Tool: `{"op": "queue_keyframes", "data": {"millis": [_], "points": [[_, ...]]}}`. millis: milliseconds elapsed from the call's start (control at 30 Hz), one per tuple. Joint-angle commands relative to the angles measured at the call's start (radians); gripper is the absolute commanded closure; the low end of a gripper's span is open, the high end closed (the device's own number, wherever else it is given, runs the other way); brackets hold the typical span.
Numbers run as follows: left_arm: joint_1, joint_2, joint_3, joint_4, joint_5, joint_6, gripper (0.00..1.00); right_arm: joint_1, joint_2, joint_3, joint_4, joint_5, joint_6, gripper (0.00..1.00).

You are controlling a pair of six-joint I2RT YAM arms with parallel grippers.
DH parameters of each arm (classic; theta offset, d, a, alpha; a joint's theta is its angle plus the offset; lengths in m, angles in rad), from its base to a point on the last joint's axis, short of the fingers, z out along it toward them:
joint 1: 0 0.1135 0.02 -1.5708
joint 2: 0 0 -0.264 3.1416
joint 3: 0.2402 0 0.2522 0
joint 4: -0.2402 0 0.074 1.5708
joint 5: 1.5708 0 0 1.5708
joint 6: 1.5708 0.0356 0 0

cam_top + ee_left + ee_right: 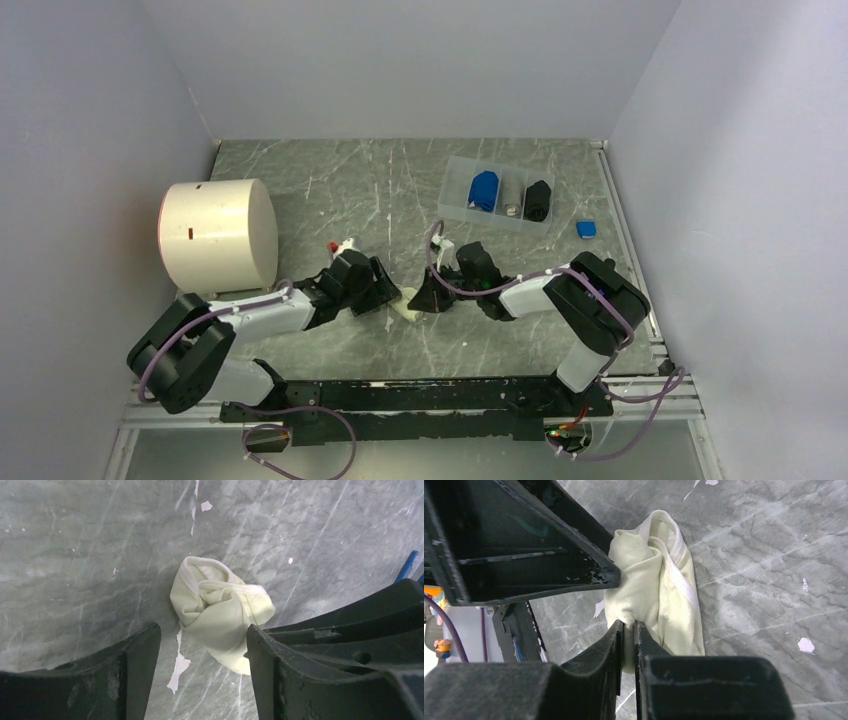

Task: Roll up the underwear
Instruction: Roll the underwear to the center of the board.

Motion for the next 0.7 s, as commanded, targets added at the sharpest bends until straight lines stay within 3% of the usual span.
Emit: {"op": "queue_keyframes", "data": {"millis": [0,100,167,367,533,667], "points": [[-0.004,0.043,0.026,0.045,0.018,0.007,0.33,-0.006,0.026,0.013,-0.027,-0.021,-0.001,0.86],[-0.003,0.083,0.05,-0.008,-0.005,-0.008,0.41,-0.01,0.018,0.021,-0.05,-0.007,-0.008,0.83],[-0.003,0.106,0.061,-0.026,-0.013,-0.021,0.46,-0.01,0.0,0.047,-0.103,-0.005,-0.018,0.76],[-0.003,0.126,0.062,-0.057,-0.016,-0.032,0.49,0.028,-0.13,0.159,-0.365,0.143,-0.152,0.58],[-0.004,0.126,0.075,-0.082,-0.023,-0.021,0.5,0.138,-0.226,0.251,-0.549,0.397,-0.281,0.55],[-0.004,0.133,0.077,-0.081,-0.018,-0.021,0.51,0.187,-0.199,0.292,-0.608,0.465,-0.303,0.58]]}}
